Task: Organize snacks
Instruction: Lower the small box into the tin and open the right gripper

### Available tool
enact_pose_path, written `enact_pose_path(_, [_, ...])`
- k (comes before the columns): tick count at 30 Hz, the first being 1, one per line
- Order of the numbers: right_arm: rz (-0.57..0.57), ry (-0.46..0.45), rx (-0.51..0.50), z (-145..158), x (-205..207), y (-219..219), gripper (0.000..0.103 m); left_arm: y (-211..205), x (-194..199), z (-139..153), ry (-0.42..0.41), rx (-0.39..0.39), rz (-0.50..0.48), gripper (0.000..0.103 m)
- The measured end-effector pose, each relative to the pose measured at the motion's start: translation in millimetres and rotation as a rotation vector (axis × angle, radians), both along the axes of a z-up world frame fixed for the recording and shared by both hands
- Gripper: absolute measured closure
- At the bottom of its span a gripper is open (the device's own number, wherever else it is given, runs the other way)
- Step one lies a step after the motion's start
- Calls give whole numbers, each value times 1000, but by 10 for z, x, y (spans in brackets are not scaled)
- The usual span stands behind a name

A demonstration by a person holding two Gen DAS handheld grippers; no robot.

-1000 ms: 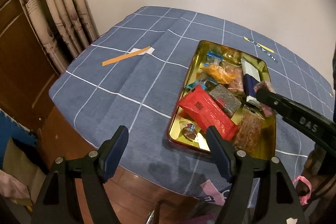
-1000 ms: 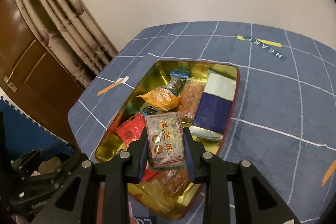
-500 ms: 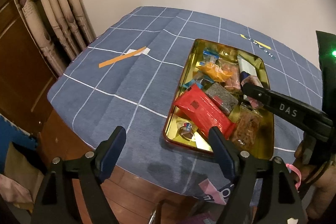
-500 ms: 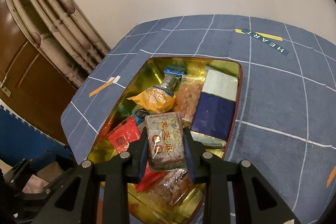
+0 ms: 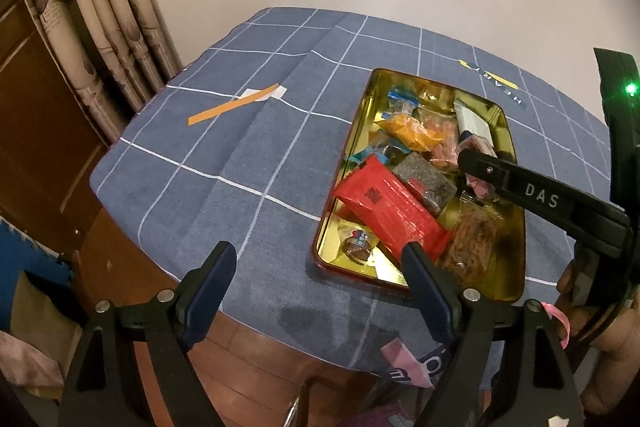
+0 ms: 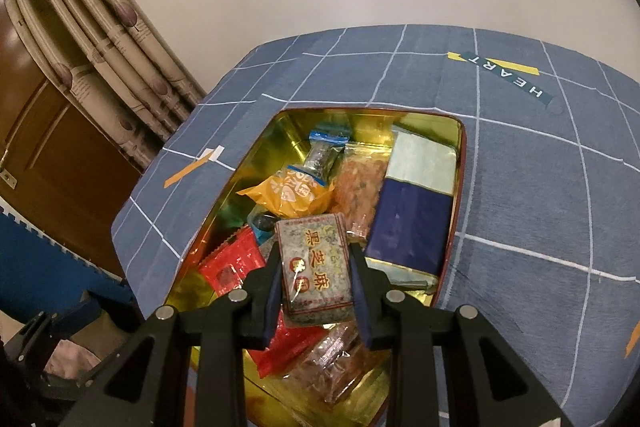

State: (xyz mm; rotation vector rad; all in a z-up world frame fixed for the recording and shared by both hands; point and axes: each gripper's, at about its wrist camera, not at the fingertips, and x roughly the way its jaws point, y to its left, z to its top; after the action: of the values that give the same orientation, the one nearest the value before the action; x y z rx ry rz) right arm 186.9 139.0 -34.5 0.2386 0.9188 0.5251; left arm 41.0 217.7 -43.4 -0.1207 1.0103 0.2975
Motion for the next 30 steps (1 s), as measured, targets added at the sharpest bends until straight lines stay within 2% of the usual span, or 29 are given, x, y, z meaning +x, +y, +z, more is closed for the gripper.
enact_pose_path(30, [-5, -3, -14, -16, 54, 34, 71, 28, 18, -31, 19, -3, 3, 21])
